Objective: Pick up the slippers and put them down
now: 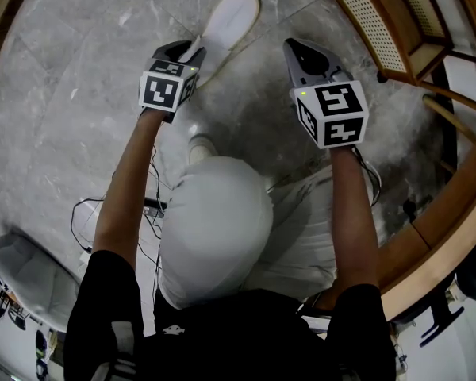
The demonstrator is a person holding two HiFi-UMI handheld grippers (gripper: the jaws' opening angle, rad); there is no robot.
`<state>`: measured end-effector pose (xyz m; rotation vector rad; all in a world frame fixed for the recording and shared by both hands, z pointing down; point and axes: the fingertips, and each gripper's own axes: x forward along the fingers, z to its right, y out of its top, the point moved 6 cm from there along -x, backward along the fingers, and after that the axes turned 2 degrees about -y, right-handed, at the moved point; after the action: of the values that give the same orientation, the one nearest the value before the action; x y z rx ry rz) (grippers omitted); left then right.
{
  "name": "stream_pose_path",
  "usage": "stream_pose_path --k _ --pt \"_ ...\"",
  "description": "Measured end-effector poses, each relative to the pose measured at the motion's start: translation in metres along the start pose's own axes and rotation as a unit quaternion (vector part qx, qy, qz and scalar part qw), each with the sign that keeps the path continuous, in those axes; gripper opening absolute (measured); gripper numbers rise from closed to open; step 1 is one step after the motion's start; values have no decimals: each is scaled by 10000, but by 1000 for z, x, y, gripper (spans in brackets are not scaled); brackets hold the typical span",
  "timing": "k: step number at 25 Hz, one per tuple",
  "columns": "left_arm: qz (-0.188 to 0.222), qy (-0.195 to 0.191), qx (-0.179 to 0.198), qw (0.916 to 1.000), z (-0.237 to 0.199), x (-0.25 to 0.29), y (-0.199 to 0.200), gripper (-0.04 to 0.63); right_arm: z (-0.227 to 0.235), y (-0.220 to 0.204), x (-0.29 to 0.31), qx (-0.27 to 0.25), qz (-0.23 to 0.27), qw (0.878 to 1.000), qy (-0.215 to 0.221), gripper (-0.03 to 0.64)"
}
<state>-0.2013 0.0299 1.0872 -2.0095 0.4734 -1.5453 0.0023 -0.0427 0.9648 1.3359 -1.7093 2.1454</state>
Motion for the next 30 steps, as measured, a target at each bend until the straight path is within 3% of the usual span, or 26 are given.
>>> stream_pose_path --k 7,12,22,30 --pt "-114 -130 136 9998 14 -41 29 78 -9 16 -11 253 -39 9997 -15 -11" --pt "-62 146 632 9979 10 -72 53 41 -10 35 -30 253 -137 9996 31 -11" --pt "50 93 600 9981 22 -155 127 12 -6 97 -85 419 -213 9989 -1 -11" --pt "166 -30 679 9976 59 -249 206 6 9 167 -172 733 -142 9968 -280 -11"
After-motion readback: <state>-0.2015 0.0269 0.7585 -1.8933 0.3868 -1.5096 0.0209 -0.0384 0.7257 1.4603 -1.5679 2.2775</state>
